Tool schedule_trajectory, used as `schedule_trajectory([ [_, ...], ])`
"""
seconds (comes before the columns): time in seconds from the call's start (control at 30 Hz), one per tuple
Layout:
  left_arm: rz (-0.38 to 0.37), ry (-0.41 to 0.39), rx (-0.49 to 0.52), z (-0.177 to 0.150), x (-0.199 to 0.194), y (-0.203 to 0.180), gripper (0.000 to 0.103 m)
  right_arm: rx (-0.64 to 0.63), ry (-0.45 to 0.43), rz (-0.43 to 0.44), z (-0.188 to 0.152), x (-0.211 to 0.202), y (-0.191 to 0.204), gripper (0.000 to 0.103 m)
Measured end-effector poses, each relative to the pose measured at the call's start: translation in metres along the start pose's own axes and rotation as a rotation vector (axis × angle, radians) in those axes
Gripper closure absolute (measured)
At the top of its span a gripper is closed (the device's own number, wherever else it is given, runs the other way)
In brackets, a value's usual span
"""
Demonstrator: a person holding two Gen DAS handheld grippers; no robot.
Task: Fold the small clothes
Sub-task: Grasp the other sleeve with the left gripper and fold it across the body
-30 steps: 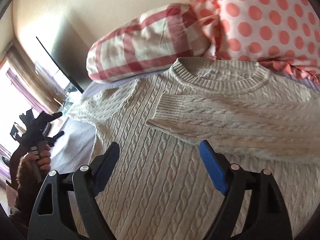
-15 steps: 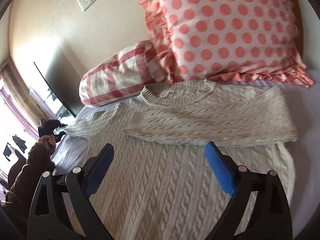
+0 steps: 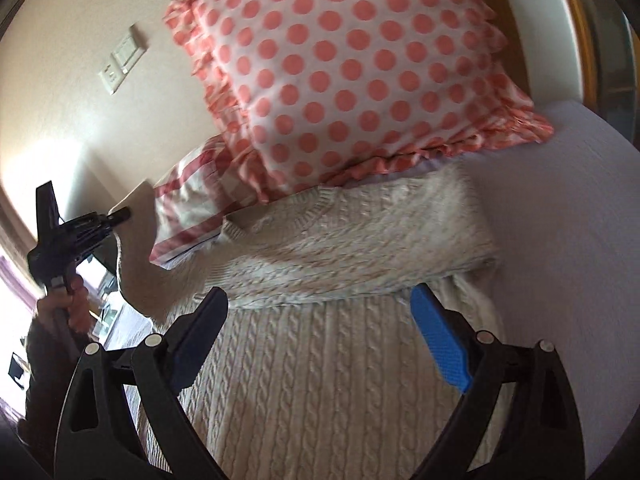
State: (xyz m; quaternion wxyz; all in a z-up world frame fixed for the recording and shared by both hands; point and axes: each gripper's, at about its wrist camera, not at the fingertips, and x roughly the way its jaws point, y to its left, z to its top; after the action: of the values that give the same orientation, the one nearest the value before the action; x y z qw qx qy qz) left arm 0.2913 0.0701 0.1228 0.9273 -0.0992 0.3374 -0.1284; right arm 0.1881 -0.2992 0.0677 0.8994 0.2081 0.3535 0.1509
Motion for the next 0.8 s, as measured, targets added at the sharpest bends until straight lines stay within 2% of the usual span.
schedule_trajectory([
  [0.03, -0.052, 0.048, 0.051, -0.012, 0.018, -0.03, 0.097, 0.014, 0.004, -0.007, 0.0, 0.001, -0.005, 0.008],
  [0.13, -0.168, 0.285, 0.188, -0.07, 0.085, -0.104, 0.096, 0.045, 0.028, -0.037, 0.001, 0.003, -0.018, 0.008],
  [0.17, -0.195, 0.344, 0.201, -0.085, 0.096, -0.113, 0.095, 0.05, 0.034, -0.043, 0.002, 0.003, -0.02, 0.008],
  [0.23, -0.244, 0.395, 0.207, -0.104, 0.097, -0.113, 0.092, 0.058, 0.051, -0.039, 0.003, 0.003, -0.025, 0.008],
  [0.3, -0.272, 0.373, 0.205, -0.109, 0.079, -0.103, 0.087, 0.056, 0.063, -0.029, 0.006, 0.005, -0.027, 0.009],
  [0.37, -0.273, 0.301, 0.208, -0.108, 0.046, -0.084, 0.071, 0.049, 0.079, -0.025, 0.01, 0.014, -0.027, 0.012],
  [0.4, -0.247, 0.256, 0.21, -0.105, 0.031, -0.073, 0.059, 0.048, 0.09, -0.02, 0.012, 0.02, -0.027, 0.018],
  [0.43, -0.206, 0.2, 0.222, -0.106, 0.009, -0.06, 0.051, 0.05, 0.108, -0.019, 0.015, 0.027, -0.027, 0.021],
  [0.57, -0.046, 0.1, 0.272, -0.11, -0.037, -0.03, 0.041, 0.053, 0.198, -0.038, 0.027, 0.072, -0.016, 0.031],
  [0.63, 0.005, 0.078, 0.277, -0.117, -0.053, -0.02, 0.037, -0.003, 0.201, -0.074, 0.029, 0.084, 0.001, 0.031],
  [0.77, 0.029, 0.098, 0.249, -0.128, -0.065, -0.007, 0.035, -0.172, 0.169, -0.143, 0.037, 0.113, 0.056, 0.032],
  [0.8, 0.025, 0.104, 0.245, -0.13, -0.065, -0.006, 0.035, -0.189, 0.183, -0.16, 0.038, 0.123, 0.062, 0.036],
])
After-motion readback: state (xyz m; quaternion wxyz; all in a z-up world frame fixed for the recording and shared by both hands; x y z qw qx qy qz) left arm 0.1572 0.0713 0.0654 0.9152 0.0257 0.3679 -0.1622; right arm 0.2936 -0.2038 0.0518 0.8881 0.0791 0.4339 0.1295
